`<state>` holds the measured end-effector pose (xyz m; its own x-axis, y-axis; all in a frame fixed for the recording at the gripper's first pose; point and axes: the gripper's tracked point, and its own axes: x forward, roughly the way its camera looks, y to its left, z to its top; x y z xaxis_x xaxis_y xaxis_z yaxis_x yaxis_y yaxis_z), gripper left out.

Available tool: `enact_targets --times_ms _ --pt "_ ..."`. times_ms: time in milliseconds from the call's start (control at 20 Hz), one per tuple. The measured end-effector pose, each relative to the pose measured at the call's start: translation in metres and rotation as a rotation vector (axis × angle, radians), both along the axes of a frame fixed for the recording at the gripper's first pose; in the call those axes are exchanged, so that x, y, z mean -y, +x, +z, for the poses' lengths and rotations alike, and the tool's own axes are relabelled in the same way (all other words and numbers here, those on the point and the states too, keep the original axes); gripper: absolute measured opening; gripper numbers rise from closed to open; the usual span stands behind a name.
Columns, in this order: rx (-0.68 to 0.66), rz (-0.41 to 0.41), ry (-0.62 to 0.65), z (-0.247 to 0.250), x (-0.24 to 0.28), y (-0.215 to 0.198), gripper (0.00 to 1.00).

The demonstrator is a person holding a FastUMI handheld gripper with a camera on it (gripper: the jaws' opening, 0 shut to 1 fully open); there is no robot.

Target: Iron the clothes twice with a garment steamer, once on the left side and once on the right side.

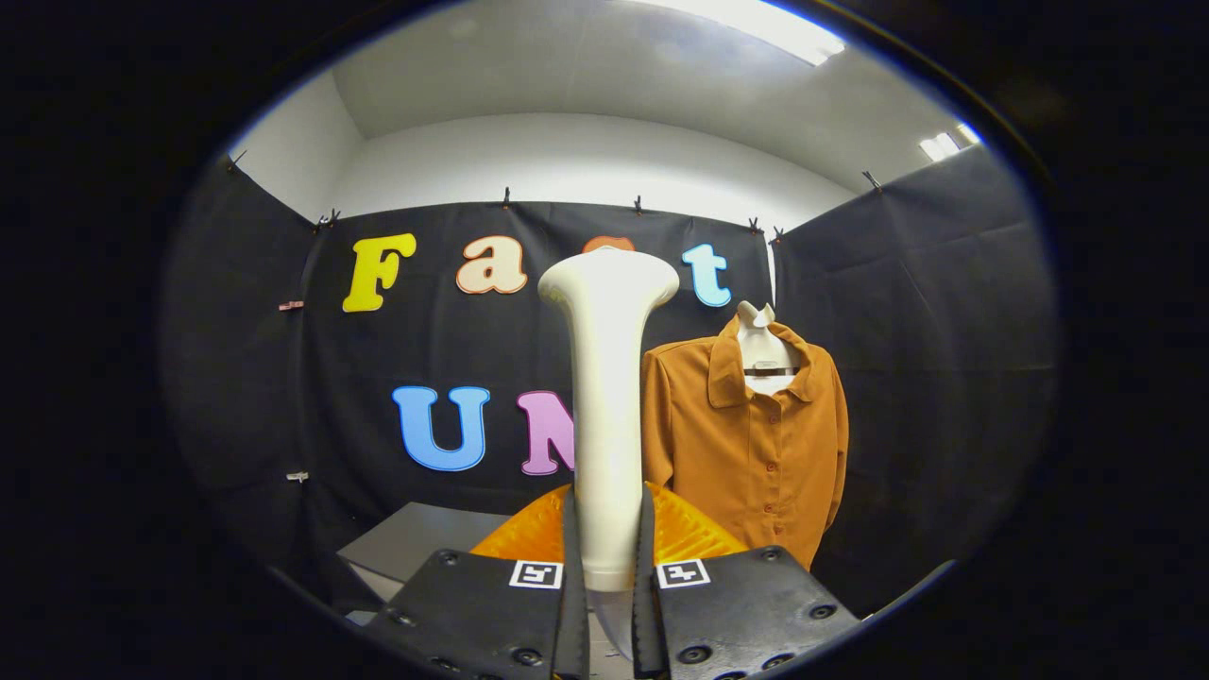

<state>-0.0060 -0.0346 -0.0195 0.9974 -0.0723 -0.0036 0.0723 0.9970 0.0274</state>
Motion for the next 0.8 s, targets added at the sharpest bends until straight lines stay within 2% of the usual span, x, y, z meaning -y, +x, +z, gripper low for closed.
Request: enact_targets --times_ms 800 --pt "-0.014 0.017 -0.005 -0.0003 -0.0072 -0.0094 0.21"
